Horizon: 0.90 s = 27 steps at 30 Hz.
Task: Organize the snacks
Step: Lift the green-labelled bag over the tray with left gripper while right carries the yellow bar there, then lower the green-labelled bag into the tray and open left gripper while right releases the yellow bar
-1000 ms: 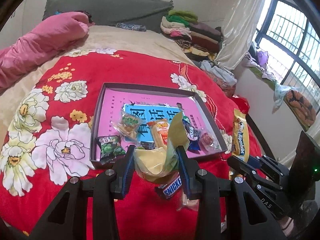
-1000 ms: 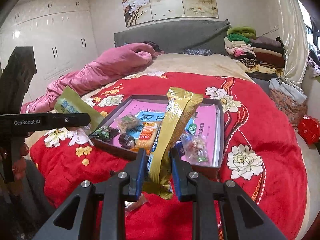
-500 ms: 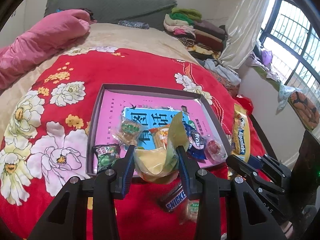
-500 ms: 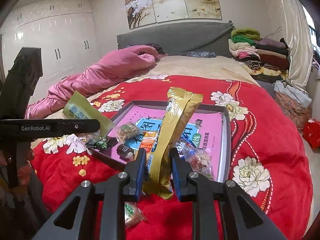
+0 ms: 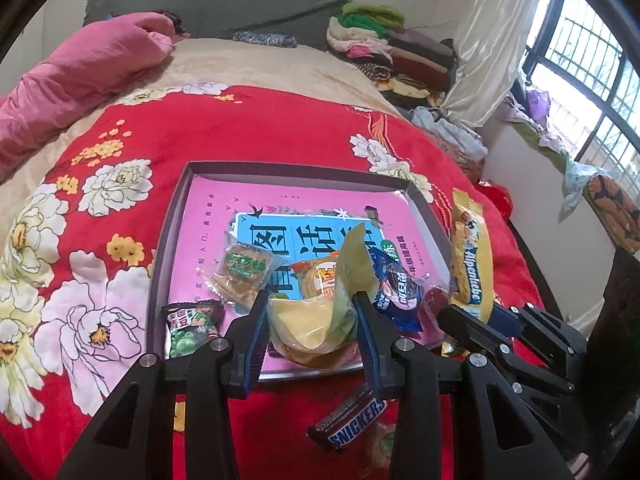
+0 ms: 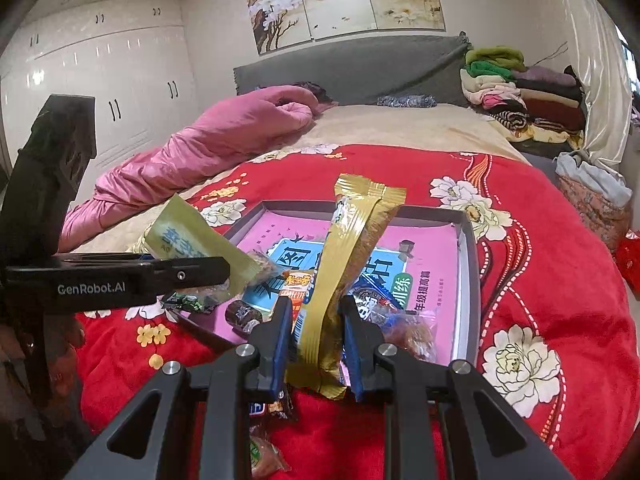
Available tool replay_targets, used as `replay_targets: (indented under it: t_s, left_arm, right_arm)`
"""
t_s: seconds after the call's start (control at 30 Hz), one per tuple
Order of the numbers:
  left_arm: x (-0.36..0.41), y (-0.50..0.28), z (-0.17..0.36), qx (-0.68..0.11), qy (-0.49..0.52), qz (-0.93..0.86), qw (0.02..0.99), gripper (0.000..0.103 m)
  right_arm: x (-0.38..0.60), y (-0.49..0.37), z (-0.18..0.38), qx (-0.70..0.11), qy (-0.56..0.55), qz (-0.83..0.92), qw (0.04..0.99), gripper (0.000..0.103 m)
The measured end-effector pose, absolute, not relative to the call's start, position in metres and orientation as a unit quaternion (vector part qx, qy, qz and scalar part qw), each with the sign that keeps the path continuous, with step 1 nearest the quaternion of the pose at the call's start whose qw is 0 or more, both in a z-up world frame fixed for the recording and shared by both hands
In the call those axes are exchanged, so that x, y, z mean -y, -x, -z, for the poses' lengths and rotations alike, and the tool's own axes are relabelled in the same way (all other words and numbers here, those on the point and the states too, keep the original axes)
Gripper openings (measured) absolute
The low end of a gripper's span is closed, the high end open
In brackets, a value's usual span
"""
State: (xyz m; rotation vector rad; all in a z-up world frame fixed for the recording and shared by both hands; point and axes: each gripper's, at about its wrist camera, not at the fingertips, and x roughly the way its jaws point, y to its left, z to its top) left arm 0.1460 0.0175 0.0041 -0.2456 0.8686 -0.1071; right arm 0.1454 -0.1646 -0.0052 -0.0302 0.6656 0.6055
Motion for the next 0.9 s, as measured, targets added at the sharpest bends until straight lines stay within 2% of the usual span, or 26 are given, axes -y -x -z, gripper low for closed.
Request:
replay_targets:
  t_s: [0.9]
  left_arm:
    - [-0.007,-0.172,0.014,-0.438,0.08,0.029,0.895,0.042]
  right_arm:
    - [0.16,-0.168,0.018,-0.338,-0.014,-0.309,0.889,0.025]
